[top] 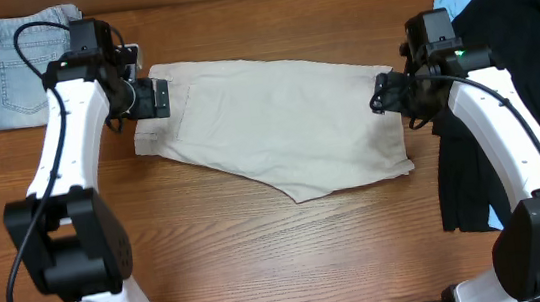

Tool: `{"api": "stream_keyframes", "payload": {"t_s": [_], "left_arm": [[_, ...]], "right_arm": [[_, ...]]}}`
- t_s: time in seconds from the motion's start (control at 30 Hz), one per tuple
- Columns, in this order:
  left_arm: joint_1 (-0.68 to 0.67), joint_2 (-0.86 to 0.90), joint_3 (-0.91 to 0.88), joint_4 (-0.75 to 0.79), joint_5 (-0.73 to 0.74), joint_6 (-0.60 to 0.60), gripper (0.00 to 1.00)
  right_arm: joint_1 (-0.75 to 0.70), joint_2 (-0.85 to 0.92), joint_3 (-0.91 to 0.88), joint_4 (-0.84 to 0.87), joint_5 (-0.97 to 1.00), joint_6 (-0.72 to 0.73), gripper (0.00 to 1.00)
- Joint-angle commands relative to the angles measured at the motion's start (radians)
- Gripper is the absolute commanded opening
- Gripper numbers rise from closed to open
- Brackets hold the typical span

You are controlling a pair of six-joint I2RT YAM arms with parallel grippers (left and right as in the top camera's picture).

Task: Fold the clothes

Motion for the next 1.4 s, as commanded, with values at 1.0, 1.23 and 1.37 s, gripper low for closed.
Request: {"api": "stream_keyframes", "payload": {"t_s": [1.0, 1.23, 1.37], "left_arm": [[0.074, 0.225, 0.013, 0.129, 0.212, 0.211, 1.00], [0.074, 0.225, 0.013, 0.124, 0.217, 0.211, 1.00], [0.074, 0.225, 0.013, 0.124, 0.217, 0.211, 1.00]], "right_arm": [[-0.003, 0.156, -0.041, 0.113, -0.006, -0.023, 0.72], [-0.003, 0.156, -0.118, 0.181, -0.007, -0.023, 0.49], [-0.003, 0.157, -0.154, 0.226, -0.007, -0.022, 0.13]]}}
